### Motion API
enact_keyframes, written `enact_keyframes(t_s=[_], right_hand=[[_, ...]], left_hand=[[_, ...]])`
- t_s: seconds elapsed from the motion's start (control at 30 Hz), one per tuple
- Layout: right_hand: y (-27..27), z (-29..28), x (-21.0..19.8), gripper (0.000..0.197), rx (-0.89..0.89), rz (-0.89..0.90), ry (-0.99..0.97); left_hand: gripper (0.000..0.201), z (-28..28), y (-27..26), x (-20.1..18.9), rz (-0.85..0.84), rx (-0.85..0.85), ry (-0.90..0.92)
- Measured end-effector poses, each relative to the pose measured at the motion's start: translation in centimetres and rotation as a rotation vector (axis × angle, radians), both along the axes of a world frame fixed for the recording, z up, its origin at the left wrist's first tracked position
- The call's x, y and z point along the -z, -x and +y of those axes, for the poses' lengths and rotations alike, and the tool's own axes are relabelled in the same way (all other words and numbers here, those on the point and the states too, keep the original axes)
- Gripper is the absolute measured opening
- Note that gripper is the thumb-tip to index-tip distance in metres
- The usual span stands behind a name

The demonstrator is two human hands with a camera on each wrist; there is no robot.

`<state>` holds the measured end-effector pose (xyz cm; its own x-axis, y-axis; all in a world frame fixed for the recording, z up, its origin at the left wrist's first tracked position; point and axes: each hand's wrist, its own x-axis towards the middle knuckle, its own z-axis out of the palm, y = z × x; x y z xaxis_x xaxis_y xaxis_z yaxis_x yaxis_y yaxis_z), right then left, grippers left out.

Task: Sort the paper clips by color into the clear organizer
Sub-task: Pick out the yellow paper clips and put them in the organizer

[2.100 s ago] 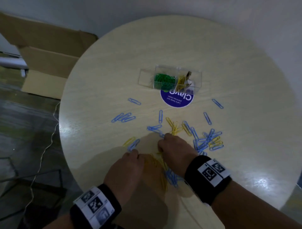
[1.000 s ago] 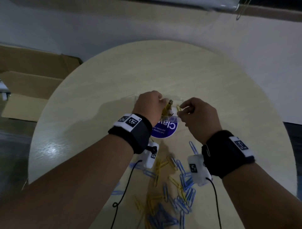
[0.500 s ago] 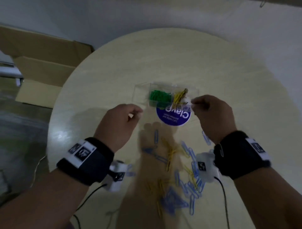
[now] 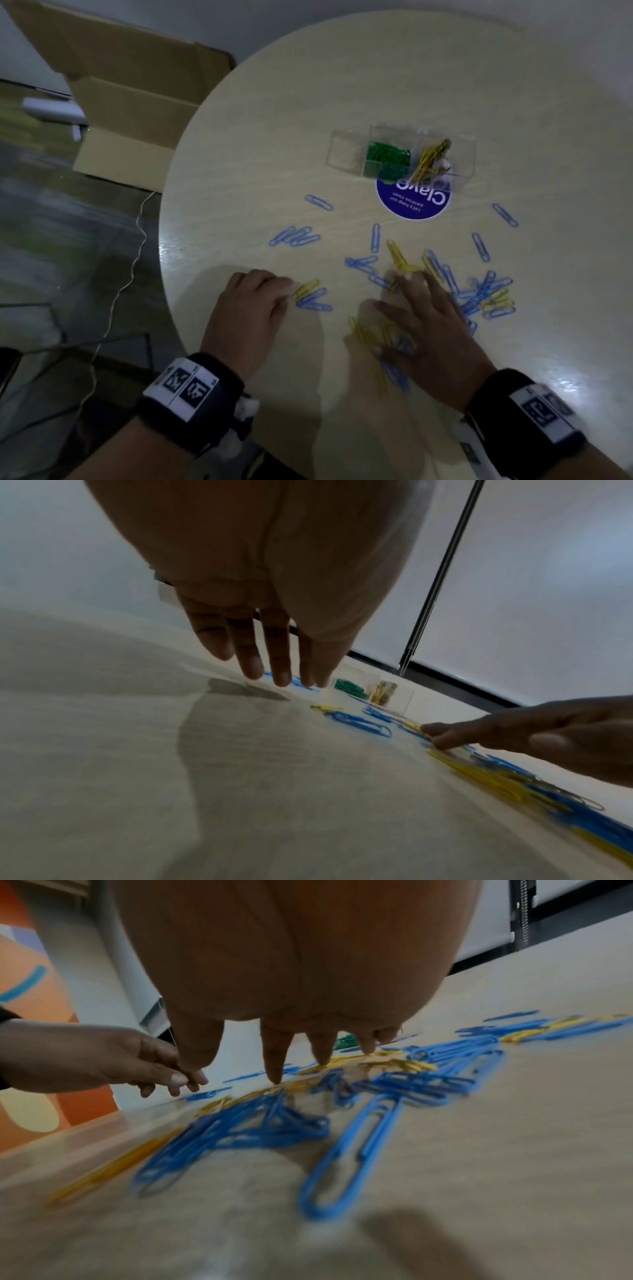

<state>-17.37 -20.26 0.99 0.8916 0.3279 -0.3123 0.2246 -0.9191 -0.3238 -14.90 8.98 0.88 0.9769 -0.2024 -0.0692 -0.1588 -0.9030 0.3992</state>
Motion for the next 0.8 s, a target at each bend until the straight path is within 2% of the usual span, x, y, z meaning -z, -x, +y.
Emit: enact_keyframes(t_s=[0.13,0.27,0.33,0.43,0.5,0.57,0.67,0.73,0.8], right_hand=[[-1.6,-0.7,-0.5,0.04,-0.005,-0.148,-0.183],[-4.6,-1.8,-1.3,0.017,0.233,-0.289,-0.289],[-6.2,-2.1,-1.7,0.013,0.389,-0.244,-0.303],[-8.0,-1.4,-1.9,0.013,0.492,-0.092,-0.284],[-8.9,-0.5,-1.6,0.02,0.529,-0.022,-0.223],[-9.6,0.3,-1.0,0.023,0.532,0.041,-0.147],[-10.3,0.8,-0.6,0.011,0.502,0.068,-0.097],[-10.6,0.6,-0.5,0.004,0.536,0.083,-0.141],[-10.7,0.2,-0.6,0.009,0.606,0.112,-0.232]], left_hand=[[0.018,-1.5,-1.6,0.7,0.025,0.059,0.008],[0.006,-1.9,-2.9,0.6,0.082,0.049,-0.008],[0.003,-1.8,-3.4,0.5,0.071,0.022,-0.026],[0.009,-2.4,-4.1,0.2,0.012,0.05,0.018],[0.015,-4.2,-4.9,0.0,-0.021,0.178,0.081],[0.008,-6.5,-5.8,0.1,-0.011,0.339,0.136],[0.009,-8.6,-6.2,1.2,-0.011,0.488,0.104],[0.009,-8.5,-6.5,1.6,-0.044,0.449,0.065],[0.005,-7.7,-7.1,1.0,-0.063,0.347,0.063]])
